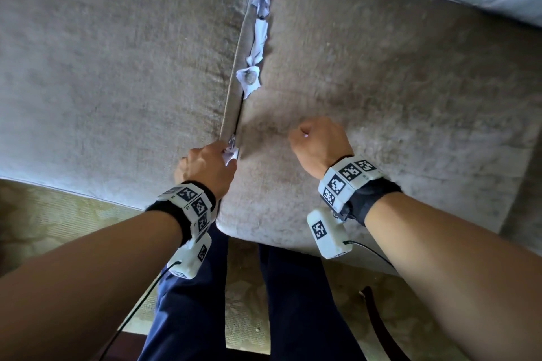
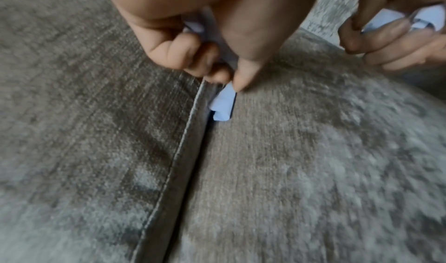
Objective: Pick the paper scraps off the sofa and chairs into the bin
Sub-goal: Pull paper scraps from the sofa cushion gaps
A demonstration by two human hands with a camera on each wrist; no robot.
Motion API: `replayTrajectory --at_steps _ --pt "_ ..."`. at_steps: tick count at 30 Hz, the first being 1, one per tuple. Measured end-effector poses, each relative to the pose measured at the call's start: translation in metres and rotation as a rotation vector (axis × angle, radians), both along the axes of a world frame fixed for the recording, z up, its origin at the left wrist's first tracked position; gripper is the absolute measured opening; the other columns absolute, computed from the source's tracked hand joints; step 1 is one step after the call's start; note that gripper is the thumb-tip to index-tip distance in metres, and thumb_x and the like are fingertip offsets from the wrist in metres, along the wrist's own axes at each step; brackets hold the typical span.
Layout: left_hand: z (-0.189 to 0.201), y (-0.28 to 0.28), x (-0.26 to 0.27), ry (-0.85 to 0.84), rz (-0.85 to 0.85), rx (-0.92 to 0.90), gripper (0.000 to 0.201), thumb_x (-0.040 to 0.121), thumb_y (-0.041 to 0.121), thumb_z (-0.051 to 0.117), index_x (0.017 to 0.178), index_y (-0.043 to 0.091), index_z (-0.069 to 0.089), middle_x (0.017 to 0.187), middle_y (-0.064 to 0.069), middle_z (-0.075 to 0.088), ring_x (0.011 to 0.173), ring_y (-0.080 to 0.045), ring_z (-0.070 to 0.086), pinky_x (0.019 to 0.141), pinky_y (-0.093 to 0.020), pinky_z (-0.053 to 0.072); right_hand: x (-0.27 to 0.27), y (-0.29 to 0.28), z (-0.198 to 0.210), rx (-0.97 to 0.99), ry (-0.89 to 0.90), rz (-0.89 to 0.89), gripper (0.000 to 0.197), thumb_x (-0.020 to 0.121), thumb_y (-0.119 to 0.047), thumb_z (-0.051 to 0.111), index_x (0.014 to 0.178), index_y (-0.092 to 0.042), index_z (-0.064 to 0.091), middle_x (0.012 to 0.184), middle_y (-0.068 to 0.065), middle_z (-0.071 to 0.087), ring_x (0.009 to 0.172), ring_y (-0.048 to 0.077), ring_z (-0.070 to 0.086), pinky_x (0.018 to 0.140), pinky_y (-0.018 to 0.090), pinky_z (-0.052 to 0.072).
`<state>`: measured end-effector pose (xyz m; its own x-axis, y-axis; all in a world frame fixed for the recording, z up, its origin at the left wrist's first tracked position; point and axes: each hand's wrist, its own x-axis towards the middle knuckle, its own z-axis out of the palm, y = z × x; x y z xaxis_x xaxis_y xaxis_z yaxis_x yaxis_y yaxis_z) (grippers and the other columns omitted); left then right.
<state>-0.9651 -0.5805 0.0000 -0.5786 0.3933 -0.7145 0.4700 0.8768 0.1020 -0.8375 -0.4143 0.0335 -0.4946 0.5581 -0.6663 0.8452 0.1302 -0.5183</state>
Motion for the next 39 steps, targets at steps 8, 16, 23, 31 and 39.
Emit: replayTrajectory --at_steps 8,16,23,31,39 --pt "-0.005 0.007 0.013 0.035 0.015 -0.065 0.036 0.091 0.053 0.058 0.120 0.033 0.066 0.112 -0.012 0.066 0.098 -0.033 0.062 0.083 -0.040 0.050 0.004 0.000 -0.013 -0.002 -0.040 0.055 0.026 0.079 -0.013 0.048 0.055 -0.006 0.044 0.054 0.011 0.038 0.051 0.021 0.034 0.049 0.029 0.027" --pt "0.008 0.000 0.005 -0.062 0.010 -0.020 0.028 0.087 0.039 0.059 0.111 0.027 0.067 0.088 -0.004 0.059 0.076 -0.025 0.051 0.070 -0.031 0.042 -0.016 -0.022 -0.021 0.017 -0.099 0.112 0.023 0.082 -0.016 0.049 0.070 0.000 0.061 0.065 0.019 0.063 0.057 0.029 0.055 0.052 0.036 0.048" --pt "0.030 -0.025 -0.021 -0.094 0.151 0.143 0.030 0.095 0.033 0.047 0.068 0.020 0.045 0.060 0.007 0.049 0.057 -0.017 0.045 0.066 -0.030 0.033 -0.047 -0.034 -0.008 0.006 -0.083 0.072 0.019 0.084 -0.019 0.052 0.076 -0.013 0.068 0.075 0.003 0.069 0.080 0.020 0.067 0.066 0.034 0.056" --pt "0.036 -0.048 -0.056 -0.201 0.200 0.339 0.007 0.102 0.024 0.044 0.108 0.019 0.044 0.075 0.001 0.063 0.063 -0.023 0.057 0.056 -0.030 0.043 -0.077 -0.057 -0.022 0.000 -0.147 0.222 0.022 0.091 -0.027 0.058 0.111 -0.022 0.065 0.110 -0.002 0.068 0.103 0.020 0.064 0.088 0.027 0.050" --pt "0.039 -0.070 -0.073 -0.187 0.300 0.385 0.011 0.104 0.031 0.039 0.098 0.025 0.046 0.067 0.014 0.047 0.058 -0.005 0.046 0.048 -0.022 0.031 -0.094 -0.080 -0.037 0.130 -0.366 0.330 0.029 0.082 -0.037 0.064 0.111 -0.032 0.063 0.108 -0.010 0.070 0.100 0.021 0.065 0.082 0.033 0.053"
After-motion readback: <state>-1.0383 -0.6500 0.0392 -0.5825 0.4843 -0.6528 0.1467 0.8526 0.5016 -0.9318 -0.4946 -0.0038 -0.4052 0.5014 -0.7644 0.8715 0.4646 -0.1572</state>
